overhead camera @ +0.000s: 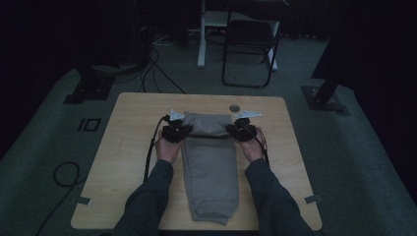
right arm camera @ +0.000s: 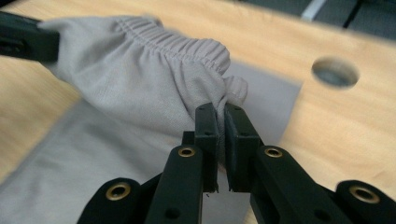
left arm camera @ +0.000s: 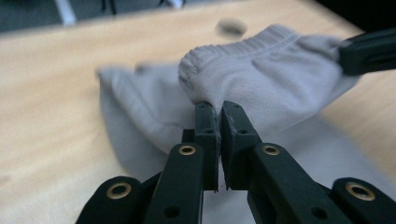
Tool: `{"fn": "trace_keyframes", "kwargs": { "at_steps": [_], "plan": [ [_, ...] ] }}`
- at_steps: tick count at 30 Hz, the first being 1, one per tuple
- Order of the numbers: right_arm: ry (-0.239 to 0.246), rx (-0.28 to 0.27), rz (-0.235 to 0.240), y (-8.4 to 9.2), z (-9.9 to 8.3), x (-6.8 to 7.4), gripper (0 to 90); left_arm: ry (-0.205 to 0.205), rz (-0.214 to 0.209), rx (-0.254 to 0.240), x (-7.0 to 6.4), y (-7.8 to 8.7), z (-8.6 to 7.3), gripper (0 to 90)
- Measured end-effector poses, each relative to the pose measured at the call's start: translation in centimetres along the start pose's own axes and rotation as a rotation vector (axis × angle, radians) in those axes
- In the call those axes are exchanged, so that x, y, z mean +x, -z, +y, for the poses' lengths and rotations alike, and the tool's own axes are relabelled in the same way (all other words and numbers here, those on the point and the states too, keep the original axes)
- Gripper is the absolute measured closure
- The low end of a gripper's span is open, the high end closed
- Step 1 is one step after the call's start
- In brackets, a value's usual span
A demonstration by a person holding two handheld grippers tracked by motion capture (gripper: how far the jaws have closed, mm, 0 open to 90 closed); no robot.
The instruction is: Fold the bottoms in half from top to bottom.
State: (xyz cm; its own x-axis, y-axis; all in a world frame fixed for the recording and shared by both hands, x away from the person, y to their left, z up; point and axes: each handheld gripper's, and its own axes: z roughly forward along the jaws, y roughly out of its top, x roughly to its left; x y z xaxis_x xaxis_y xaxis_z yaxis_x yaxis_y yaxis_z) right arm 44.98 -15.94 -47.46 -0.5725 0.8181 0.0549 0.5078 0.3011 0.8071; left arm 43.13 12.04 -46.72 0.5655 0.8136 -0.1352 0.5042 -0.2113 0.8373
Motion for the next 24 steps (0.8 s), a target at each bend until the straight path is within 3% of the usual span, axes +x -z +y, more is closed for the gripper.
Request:
{"fn": "trace_keyframes", "kwargs": {
  "at_steps": [1, 3, 5, 6, 9, 11, 13, 14, 19, 21, 24],
  "plan": [
    [0.0, 0.0, 0.0, 0.0, 0.0, 0.0, 86.0, 0.0, 0.0, 0.0, 0.0, 0.0, 0.0, 85.7],
    [0.02, -0.05, 0.024, 2.3, 0.3, 0.5, 86.0, -0.023, -0.027, -0.04, -0.7, 1.9, 0.4, 85.6],
    [0.028, -0.061, 0.037, 2.9, 0.2, 0.7, 85.9, -0.04, -0.048, -0.051, -1.2, 3.1, 0.3, 85.6],
    [0.043, -0.068, 0.054, 3.9, -0.2, 1.0, 86.0, -0.044, -0.059, -0.051, -1.5, 3.6, 0.1, 85.6],
    [0.066, -0.063, 0.055, 4.6, -0.9, 1.6, 86.0, -0.05, -0.09, -0.026, -2.2, 4.2, -1.0, 85.6],
    [0.09, -0.043, 0.061, 5.0, -2.5, 2.1, 86.0, -0.05, -0.118, 0.019, -2.8, 4.1, -2.9, 85.6],
    [0.091, -0.032, 0.066, 5.1, -3.1, 2.2, 86.0, -0.046, -0.127, 0.039, -2.9, 4.0, -3.6, 85.6],
    [0.097, 0.001, 0.078, 5.0, -4.5, 2.5, 86.0, -0.048, -0.131, 0.061, -3.1, 3.7, -4.4, 85.5],
    [0.121, 0.084, 0.098, 4.0, -7.2, 3.1, 85.9, -0.047, -0.135, 0.208, -3.4, 1.5, -8.7, 85.4],
    [0.121, 0.146, 0.103, 2.9, -8.8, 3.5, 85.9, -0.058, -0.131, 0.248, -3.6, 0.8, -9.8, 85.2],
    [0.116, 0.177, 0.104, 2.4, -9.5, 3.5, 86.0, -0.063, -0.131, 0.25, -3.7, 0.5, -10.2, 85.0]
  ]
}}
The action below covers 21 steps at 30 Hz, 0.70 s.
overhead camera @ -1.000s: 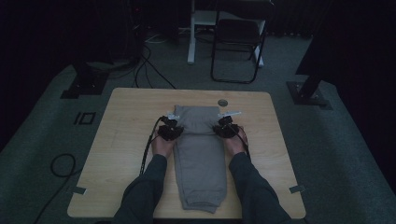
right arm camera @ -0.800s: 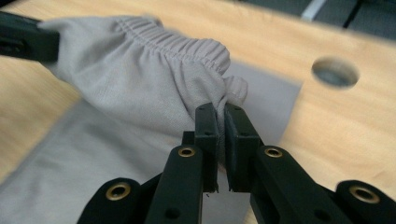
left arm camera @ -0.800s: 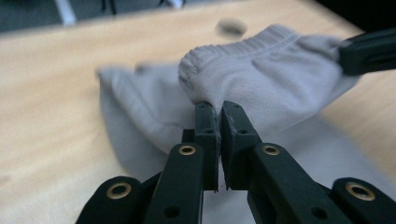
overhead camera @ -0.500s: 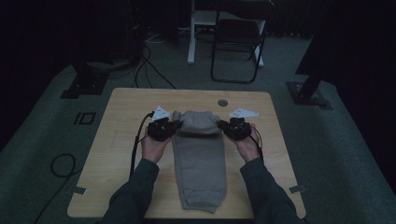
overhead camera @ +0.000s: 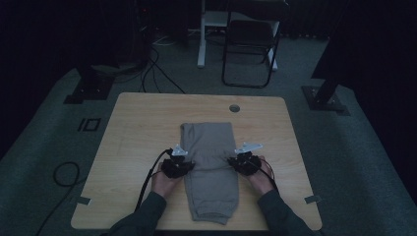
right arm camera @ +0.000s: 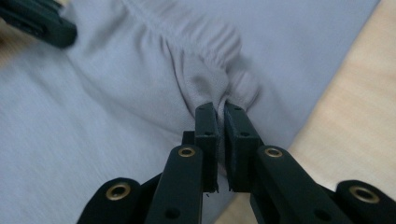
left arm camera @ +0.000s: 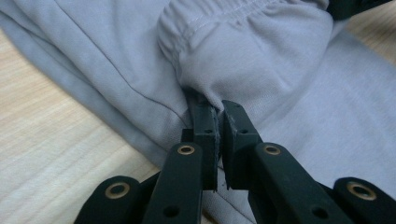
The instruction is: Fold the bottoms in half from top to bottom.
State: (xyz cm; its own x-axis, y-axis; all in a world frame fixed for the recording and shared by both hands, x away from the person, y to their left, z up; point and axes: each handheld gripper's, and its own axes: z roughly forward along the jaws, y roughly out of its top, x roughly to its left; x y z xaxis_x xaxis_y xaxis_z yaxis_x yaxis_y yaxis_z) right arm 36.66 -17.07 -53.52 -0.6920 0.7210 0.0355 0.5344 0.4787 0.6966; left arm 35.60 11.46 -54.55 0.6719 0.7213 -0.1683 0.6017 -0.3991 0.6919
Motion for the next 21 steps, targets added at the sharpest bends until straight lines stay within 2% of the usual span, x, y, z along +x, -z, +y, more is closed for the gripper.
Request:
{"fn": "trace_keyframes", "kwargs": {
  "at_steps": [2, 5, 11, 14, 21],
  "plan": [
    [-0.025, 0.012, 0.013, -0.7, -0.5, -0.2, 85.9, -0.011, 0.014, 0.005, 0.1, -0.1, 0.2, 84.8],
    [-0.025, 0.011, 0.008, -0.8, -0.4, -0.3, 85.9, -0.011, 0.024, -0.004, 0.4, -0.3, 0.4, 84.8],
    [-0.059, -0.012, 0.0, -1.8, 0.4, -1.4, 85.9, 0.015, 0.061, -0.035, 1.6, -1.2, 1.3, 84.8],
    [-0.083, -0.02, -0.019, -2.8, 1.5, -2.4, 85.9, 0.017, 0.095, -0.041, 2.3, -1.9, 2.1, 84.8],
    [-0.107, -0.029, -0.074, -4.7, 3.5, -4.0, 85.9, 0.063, 0.164, -0.065, 4.2, -3.6, 4.3, 84.8]
  ]
}}
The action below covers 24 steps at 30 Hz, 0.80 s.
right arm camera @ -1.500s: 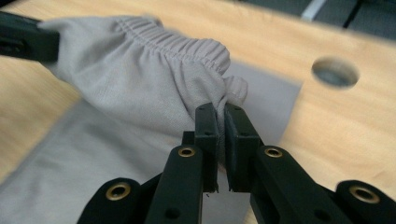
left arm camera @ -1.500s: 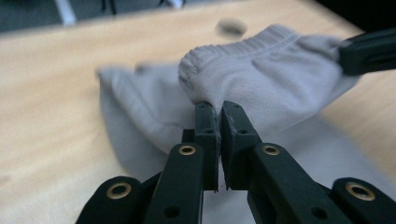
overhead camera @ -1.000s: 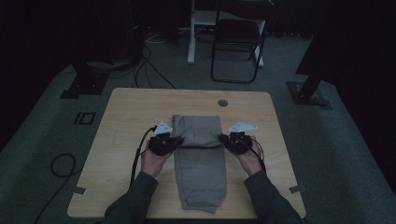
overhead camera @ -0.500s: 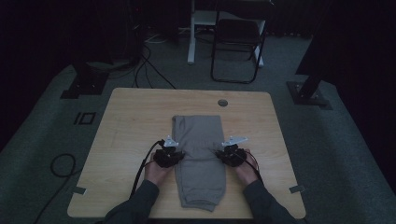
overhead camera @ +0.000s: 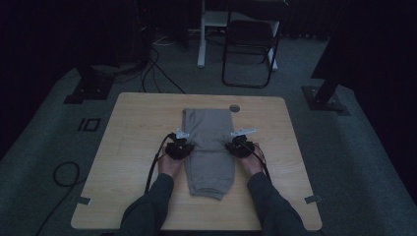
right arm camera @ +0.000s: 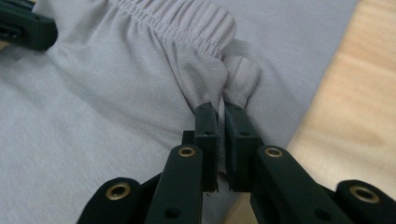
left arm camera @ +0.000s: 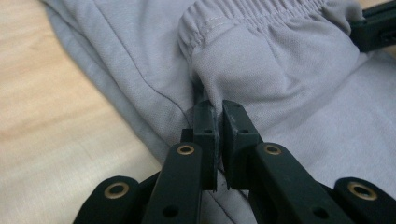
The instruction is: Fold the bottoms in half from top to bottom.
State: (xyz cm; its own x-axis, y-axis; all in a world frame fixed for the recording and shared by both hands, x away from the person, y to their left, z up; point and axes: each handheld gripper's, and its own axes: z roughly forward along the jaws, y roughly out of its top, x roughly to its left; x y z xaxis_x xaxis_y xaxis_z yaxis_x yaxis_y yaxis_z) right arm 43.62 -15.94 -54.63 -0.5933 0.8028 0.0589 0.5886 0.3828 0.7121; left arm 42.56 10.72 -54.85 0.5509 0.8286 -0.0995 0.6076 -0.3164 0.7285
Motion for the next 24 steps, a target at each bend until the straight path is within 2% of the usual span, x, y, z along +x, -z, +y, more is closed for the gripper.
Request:
{"fn": "trace_keyframes", "kwargs": {
  "at_steps": [2, 6, 10, 12, 14, 15, 17, 19, 24],
  "plan": [
    [-0.013, -0.001, -0.014, -0.5, 0.6, -0.3, 85.9, 0.033, -0.002, -0.015, 0.4, -0.6, 0.4, 84.8],
    [-0.028, -0.007, -0.038, -1.4, 1.4, -0.9, 85.9, 0.058, 0.003, -0.028, 1.0, -1.3, 0.9, 84.8],
    [-0.048, -0.004, -0.054, -1.9, 2.1, -1.3, 85.9, 0.083, 0.016, -0.022, 1.2, -1.8, 1.7, 84.8],
    [-0.056, 0.006, -0.054, -2.1, 2.4, -1.4, 86.2, 0.108, 0.006, -0.01, 1.4, -1.9, 1.9, 84.8],
    [-0.043, 0.009, -0.059, -1.9, 2.5, -1.3, 86.2, 0.108, 0.007, 0.002, 1.4, -1.7, 2.2, 84.9],
    [-0.047, 0.003, -0.057, -1.7, 2.6, -1.4, 86.3, 0.103, 0.007, 0.006, 1.5, -1.5, 2.4, 85.1],
    [-0.06, -0.028, -0.049, -1.0, 2.9, -1.5, 86.3, 0.105, -0.004, -0.016, 1.7, -0.8, 2.9, 85.3],
    [-0.059, -0.073, -0.044, 0.2, 3.6, -1.6, 86.3, 0.107, -0.019, -0.05, 1.8, 0.4, 3.8, 85.7],
    [-0.019, -0.193, -0.051, 3.8, 5.6, -1.3, 86.4, 0.067, -0.039, -0.156, 1.5, 4.2, 6.4, 86.0]
  ]
}}
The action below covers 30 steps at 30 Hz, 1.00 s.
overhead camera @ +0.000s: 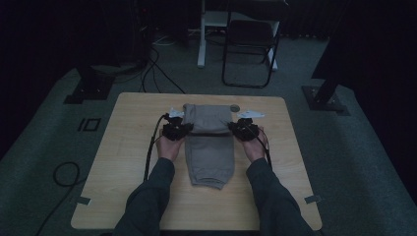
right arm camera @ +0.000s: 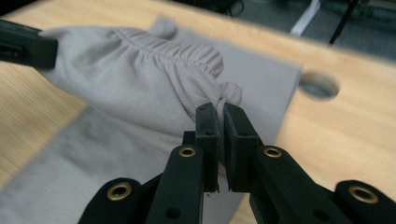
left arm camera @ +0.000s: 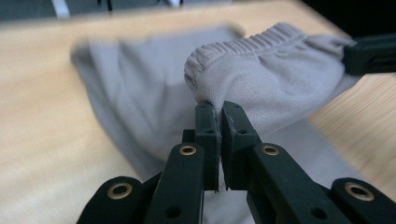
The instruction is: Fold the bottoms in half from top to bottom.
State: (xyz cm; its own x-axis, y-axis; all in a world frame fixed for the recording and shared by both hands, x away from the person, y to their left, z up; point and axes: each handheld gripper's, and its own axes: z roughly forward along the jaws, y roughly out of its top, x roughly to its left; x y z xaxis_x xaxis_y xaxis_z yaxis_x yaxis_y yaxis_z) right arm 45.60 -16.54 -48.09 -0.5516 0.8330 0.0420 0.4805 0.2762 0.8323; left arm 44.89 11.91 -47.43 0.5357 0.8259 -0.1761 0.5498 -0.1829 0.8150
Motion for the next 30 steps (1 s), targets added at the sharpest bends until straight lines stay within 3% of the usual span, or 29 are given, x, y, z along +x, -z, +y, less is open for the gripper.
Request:
{"fn": "trace_keyframes", "kwargs": {
  "at_steps": [4, 7, 13, 19, 21, 27, 30],
  "plan": [
    [0.027, -0.063, 0.009, 2.2, 1.1, 0.4, 86.5, -0.035, -0.018, -0.046, -1.0, 2.3, 1.1, 86.0],
    [0.064, -0.077, 0.019, 3.5, 0.9, 1.0, 86.5, -0.065, -0.032, -0.037, -1.5, 3.0, 0.4, 85.9],
    [0.094, -0.003, 0.069, 3.7, -2.7, 2.1, 86.4, -0.055, -0.066, 0.032, -1.6, 2.5, -3.1, 85.8],
    [0.115, 0.099, 0.09, 2.6, -6.3, 2.7, 86.3, -0.068, -0.072, 0.173, -1.8, 0.4, -7.6, 85.1],
    [0.124, 0.126, 0.089, 2.1, -7.1, 3.0, 86.4, -0.07, -0.069, 0.202, -1.9, -0.2, -8.4, 84.9],
    [0.119, 0.192, 0.106, 1.1, -8.7, 3.1, 84.3, -0.073, -0.069, 0.211, -2.0, -0.2, -8.8, 79.6],
    [0.111, 0.211, 0.122, 1.4, -8.3, 2.8, 70.0, -0.071, -0.071, 0.214, -1.9, 0.2, -8.5, 70.3]
  ]
}}
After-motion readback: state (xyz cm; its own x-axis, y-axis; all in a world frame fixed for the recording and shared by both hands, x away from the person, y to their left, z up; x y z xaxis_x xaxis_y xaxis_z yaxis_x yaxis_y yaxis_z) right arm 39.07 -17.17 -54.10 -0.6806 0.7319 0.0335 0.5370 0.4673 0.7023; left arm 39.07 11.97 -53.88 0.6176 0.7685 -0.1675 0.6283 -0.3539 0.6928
